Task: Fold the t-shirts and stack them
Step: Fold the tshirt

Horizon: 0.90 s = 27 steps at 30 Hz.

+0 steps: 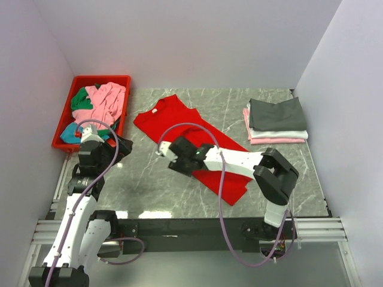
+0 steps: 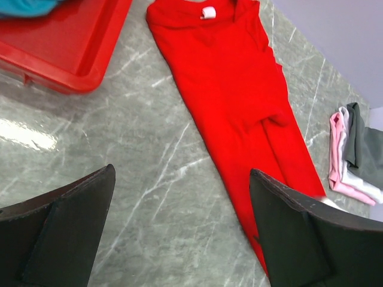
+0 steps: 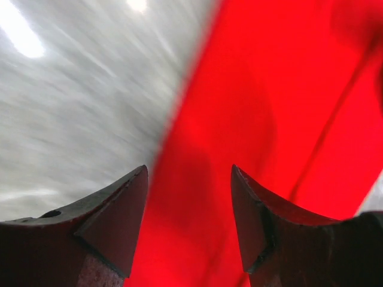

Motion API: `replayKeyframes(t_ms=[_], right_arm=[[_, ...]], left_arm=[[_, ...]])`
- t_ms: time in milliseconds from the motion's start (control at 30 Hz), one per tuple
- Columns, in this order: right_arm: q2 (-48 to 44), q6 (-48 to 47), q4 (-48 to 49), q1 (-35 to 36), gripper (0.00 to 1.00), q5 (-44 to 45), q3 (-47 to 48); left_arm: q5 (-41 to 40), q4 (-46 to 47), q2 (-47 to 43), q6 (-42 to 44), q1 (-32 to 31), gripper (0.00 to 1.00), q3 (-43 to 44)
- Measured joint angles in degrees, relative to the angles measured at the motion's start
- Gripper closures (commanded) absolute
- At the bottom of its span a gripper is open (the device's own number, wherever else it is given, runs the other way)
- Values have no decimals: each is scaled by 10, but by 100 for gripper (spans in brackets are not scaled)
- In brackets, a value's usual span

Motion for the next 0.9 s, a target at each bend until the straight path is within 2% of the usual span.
replayKeyframes(t_ms=[133, 333, 433, 733, 900], right_arm=[[0, 1, 10, -40, 35, 17, -75], [-23, 7, 17, -40, 35, 7, -101], [-23, 14, 17, -41, 39, 1, -102], [-13, 25, -5, -41, 62, -37, -89], [2, 27, -28, -42, 85, -68, -70]], left_arm=[[11, 10, 1, -12, 0, 2, -12], [14, 12, 1, -16, 0, 2, -12], [14, 13, 0, -16, 0, 2, -12], [14, 12, -7, -16, 0, 2, -21], [17, 12, -7, -16, 0, 2, -21]])
